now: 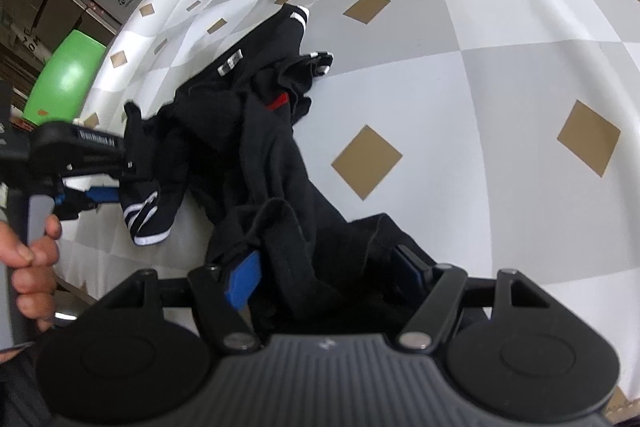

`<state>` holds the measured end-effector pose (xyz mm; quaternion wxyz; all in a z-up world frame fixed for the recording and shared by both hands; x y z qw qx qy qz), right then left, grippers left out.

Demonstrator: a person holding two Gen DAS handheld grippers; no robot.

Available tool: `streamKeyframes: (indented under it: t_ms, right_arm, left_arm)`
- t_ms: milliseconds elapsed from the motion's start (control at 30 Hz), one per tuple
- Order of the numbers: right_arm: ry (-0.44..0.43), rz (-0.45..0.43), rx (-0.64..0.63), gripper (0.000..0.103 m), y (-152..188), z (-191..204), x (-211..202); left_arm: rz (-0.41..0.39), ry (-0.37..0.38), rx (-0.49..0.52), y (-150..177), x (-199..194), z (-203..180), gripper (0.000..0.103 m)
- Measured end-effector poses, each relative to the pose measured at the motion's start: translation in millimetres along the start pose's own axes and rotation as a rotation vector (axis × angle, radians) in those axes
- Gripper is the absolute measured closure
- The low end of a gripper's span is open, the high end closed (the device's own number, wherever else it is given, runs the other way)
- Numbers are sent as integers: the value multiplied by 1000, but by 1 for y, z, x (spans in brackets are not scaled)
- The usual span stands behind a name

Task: Fold clothes

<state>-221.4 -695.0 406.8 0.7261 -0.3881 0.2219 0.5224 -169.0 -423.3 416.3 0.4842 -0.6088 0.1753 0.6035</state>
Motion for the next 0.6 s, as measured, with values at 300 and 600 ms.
streamKeyframes:
  t_ms: [300,600]
  right_arm:
    - [-25,3,-62,35,-46,19,3]
    - [-53,16,-57,35,-86,24,35]
  left_arm:
    - [37,-54,31,-18,16,12,68]
    - [58,-18,23,-26,21,14,58]
Point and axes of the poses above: each gripper's, at about its wrist camera, not at the fingertips, and x roughly the way its jaws point, z to its left, y to its underside, the point moved 7 cm from there along x, roughly the way its jaws point, and after that the axes turned 11 degrees about -y, right-handed, at the moved point
